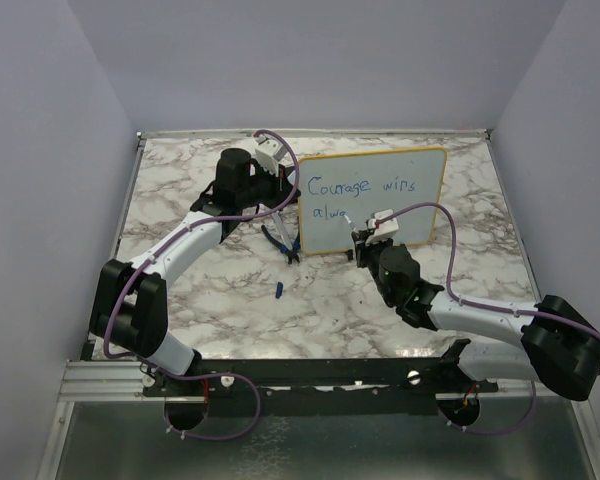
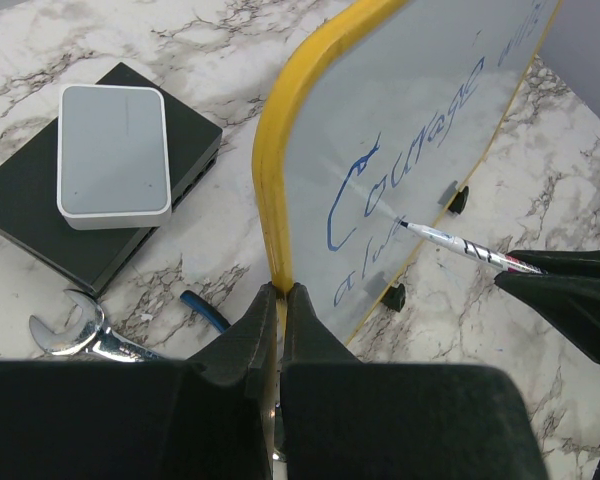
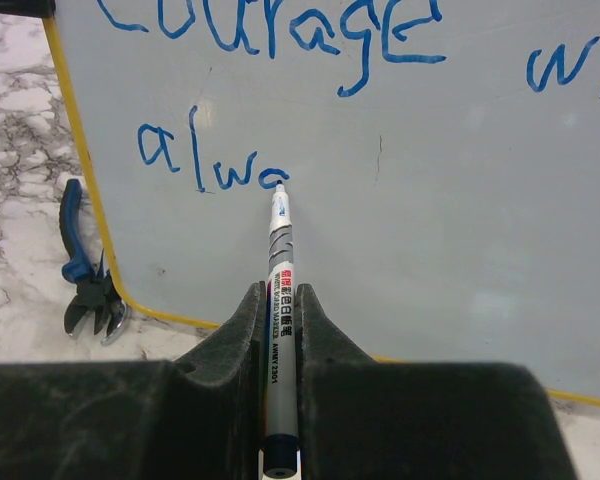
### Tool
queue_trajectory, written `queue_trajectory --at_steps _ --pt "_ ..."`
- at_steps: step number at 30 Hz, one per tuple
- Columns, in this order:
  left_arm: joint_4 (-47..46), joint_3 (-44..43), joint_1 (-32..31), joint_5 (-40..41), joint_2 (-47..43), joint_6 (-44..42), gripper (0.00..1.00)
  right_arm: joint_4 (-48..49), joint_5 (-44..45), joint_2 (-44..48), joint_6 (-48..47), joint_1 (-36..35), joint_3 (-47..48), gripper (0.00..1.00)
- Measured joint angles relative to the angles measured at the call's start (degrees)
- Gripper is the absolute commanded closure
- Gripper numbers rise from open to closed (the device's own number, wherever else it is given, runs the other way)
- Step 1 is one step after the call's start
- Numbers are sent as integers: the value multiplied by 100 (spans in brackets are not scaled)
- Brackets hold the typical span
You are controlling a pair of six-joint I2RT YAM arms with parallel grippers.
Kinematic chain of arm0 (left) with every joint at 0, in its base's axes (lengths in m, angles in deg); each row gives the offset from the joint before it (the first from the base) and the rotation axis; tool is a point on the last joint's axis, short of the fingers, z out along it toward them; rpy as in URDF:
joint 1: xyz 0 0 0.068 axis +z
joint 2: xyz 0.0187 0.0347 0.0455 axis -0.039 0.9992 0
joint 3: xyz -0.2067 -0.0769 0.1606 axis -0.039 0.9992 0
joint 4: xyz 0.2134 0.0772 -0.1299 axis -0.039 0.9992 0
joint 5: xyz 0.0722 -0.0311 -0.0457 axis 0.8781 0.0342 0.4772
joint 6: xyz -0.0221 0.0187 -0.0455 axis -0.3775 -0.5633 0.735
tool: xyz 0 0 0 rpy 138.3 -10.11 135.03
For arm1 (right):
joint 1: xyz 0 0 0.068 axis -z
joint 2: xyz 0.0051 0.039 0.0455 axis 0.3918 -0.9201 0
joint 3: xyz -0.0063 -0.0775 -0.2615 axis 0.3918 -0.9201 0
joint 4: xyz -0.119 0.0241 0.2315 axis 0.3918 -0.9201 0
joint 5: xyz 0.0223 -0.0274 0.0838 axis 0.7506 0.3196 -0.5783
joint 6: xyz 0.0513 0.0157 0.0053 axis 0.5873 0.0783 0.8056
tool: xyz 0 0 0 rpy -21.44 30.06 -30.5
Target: Write a sentence on the whiteboard
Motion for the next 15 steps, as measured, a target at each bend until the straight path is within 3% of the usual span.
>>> queue_trajectory --at_steps 15 --pt "0 0 -2 0 0 0 100 4 37 26 -66 2 0 99"
